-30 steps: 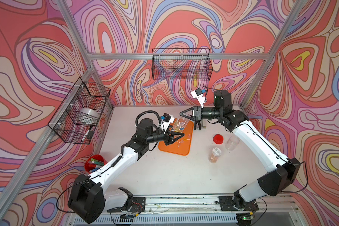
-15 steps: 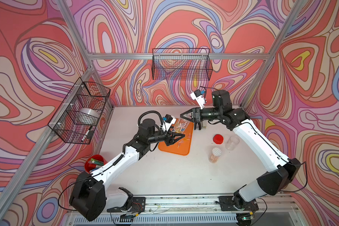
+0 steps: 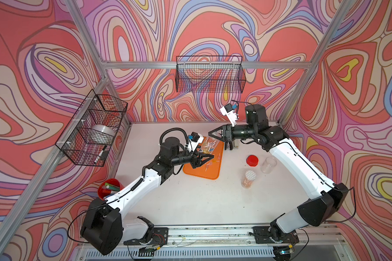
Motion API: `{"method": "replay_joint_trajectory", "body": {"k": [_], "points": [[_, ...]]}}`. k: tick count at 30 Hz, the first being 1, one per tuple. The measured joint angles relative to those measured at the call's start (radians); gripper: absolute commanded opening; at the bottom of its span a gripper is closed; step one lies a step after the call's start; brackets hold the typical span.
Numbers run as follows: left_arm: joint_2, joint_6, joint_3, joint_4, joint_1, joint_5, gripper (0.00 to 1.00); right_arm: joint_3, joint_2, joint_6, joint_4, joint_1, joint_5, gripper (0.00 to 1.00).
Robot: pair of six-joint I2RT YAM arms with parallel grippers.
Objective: Pour the candies out of the jar
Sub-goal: Unscrew the lid from the jar.
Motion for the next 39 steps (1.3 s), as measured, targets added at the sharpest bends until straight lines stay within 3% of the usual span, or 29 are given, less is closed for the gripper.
{"method": "replay_joint_trajectory", "body": {"k": [10,15,21,27,32,39], "points": [[0.0,-0.036,0.0,0.003,0.009,-0.024,0.0,-0.014,-0.021,-0.005,0.024,-0.008,0.04,0.83],[0.0,-0.041,0.0,0.002,0.009,-0.045,0.0,-0.014,-0.039,0.033,0.034,-0.008,0.093,0.91],[0.0,-0.015,0.0,-0.018,-0.006,-0.154,0.0,-0.014,-0.042,0.15,0.041,-0.007,0.219,0.92],[0.003,0.091,0.018,-0.076,-0.101,-0.332,0.0,-0.002,-0.025,0.255,0.037,0.035,0.352,0.91],[0.003,0.138,0.018,-0.074,-0.125,-0.43,0.0,-0.001,-0.021,0.306,0.0,0.047,0.464,0.9],[0.003,0.176,0.017,-0.058,-0.131,-0.509,0.0,-0.047,-0.028,0.385,0.022,0.052,0.488,0.88]]}}
